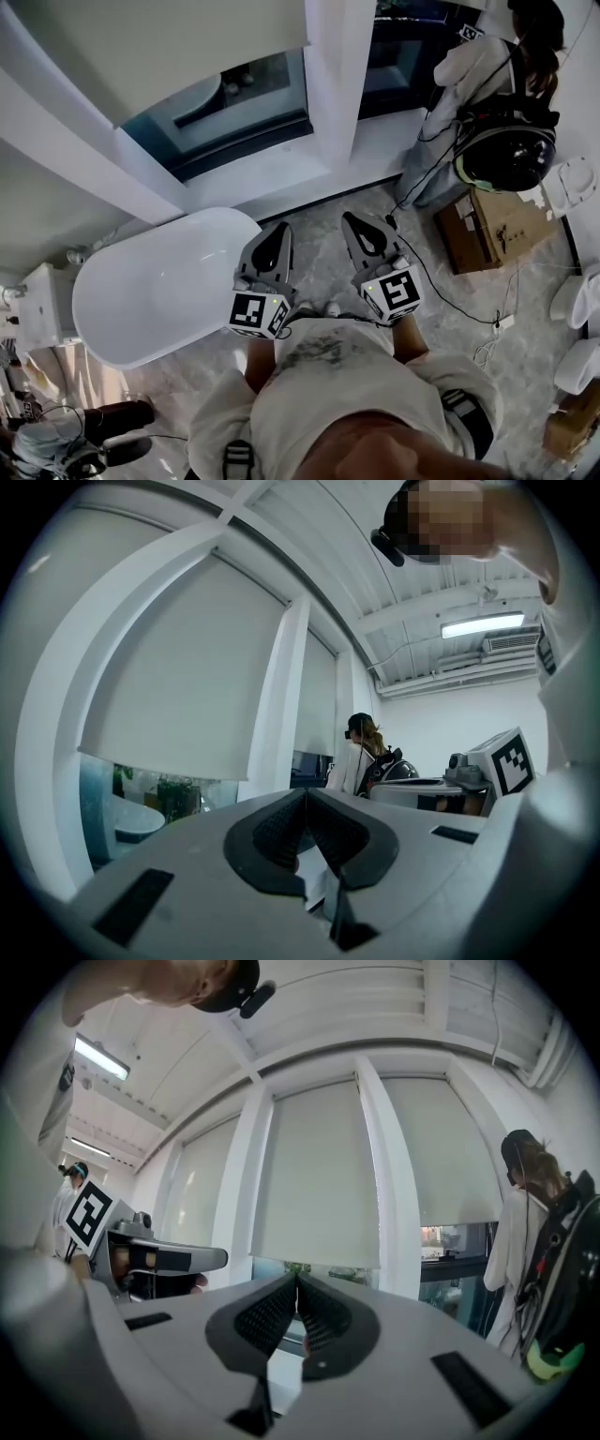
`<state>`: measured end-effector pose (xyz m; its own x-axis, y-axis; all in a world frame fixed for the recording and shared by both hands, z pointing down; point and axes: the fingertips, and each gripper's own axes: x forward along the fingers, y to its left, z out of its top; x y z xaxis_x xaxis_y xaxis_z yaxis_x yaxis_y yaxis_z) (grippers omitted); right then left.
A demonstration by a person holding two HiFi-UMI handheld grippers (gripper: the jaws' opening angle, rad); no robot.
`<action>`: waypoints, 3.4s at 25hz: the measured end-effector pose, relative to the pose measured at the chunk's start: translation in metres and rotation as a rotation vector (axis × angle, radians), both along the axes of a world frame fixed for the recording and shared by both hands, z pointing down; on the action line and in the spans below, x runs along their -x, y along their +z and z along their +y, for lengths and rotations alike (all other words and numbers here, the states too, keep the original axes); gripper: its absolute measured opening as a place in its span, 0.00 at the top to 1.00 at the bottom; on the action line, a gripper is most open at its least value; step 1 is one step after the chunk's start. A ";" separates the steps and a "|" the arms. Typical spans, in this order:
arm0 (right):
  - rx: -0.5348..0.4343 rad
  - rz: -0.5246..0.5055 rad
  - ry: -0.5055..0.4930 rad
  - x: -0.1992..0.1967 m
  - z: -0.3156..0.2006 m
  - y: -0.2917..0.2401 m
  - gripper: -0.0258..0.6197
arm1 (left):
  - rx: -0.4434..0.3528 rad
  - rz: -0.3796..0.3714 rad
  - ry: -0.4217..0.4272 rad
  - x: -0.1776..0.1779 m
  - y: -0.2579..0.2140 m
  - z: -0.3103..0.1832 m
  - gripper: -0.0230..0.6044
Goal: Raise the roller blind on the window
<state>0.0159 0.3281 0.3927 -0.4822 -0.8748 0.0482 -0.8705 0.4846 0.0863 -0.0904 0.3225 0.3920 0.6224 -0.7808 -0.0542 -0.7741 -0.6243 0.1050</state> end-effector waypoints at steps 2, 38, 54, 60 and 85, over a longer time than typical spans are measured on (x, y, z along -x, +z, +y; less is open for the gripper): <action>-0.007 0.003 -0.012 -0.004 -0.001 -0.003 0.86 | -0.002 -0.003 -0.009 -0.005 -0.001 0.001 0.95; 0.033 0.070 0.101 0.026 -0.180 0.008 0.86 | 0.020 -0.009 0.070 0.026 0.015 -0.189 0.95; 0.029 0.056 0.067 0.020 -0.247 0.011 0.86 | 0.031 -0.015 0.036 0.019 0.018 -0.248 0.95; 0.039 0.054 0.041 0.004 -0.285 0.013 0.86 | 0.048 -0.013 0.017 0.004 0.021 -0.283 0.95; 0.018 0.025 -0.054 -0.043 -0.382 -0.003 0.86 | 0.020 -0.041 0.000 -0.067 -0.001 -0.384 0.95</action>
<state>0.0590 -0.0542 0.3892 -0.5274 -0.8462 0.0764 -0.8406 0.5327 0.0981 -0.0230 -0.0613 0.3911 0.6241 -0.7812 -0.0128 -0.7777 -0.6227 0.0861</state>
